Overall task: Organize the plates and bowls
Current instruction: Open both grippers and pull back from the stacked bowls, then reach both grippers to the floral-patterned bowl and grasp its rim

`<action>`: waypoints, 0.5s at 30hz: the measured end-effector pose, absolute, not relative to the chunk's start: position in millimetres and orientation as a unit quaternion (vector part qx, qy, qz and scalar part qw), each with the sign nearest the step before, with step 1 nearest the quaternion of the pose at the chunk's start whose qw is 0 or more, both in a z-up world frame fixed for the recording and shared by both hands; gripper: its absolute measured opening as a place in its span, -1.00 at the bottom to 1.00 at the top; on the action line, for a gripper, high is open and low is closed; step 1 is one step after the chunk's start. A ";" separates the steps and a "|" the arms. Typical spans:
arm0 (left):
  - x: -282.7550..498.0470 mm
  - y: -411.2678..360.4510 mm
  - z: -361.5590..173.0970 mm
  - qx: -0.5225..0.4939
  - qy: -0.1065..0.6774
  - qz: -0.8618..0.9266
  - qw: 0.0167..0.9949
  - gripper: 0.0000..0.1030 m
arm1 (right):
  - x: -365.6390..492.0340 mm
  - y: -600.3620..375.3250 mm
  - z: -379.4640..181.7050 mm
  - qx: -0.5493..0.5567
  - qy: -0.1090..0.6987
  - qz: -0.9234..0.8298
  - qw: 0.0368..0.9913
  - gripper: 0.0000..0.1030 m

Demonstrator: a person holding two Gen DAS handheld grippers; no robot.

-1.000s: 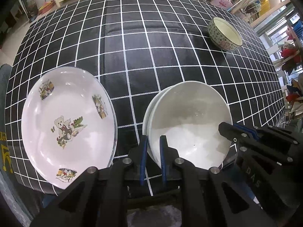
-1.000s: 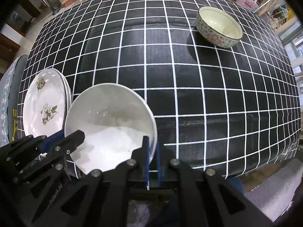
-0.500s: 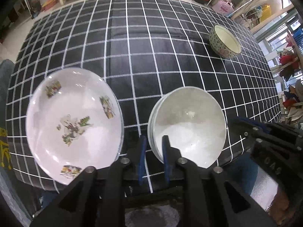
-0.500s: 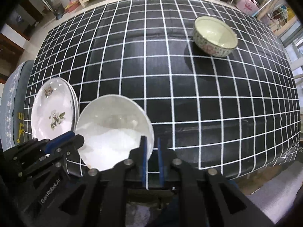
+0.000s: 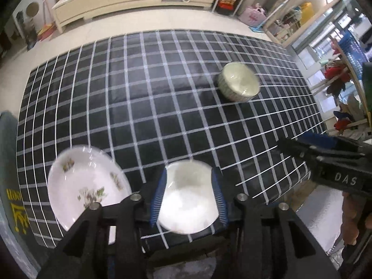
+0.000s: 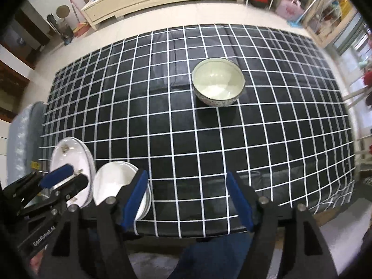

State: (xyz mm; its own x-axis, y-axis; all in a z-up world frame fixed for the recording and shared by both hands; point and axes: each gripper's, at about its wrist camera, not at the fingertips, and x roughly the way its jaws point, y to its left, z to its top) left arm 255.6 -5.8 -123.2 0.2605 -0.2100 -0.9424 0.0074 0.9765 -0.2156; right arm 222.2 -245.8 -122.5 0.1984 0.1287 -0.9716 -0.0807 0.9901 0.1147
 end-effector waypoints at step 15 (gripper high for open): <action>355.4 -75.4 -122.7 -0.075 0.606 -0.105 0.785 -0.13 | 282.4 -305.8 -119.9 0.030 0.612 0.041 0.789 0.43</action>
State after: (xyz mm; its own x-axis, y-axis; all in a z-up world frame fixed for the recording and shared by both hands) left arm 355.4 -75.4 -122.7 0.2424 -0.2558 -0.9359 0.0750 0.9667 -0.2448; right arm 282.4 -305.8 -119.9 0.2472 0.1016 -0.9636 -0.0287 0.9948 0.0975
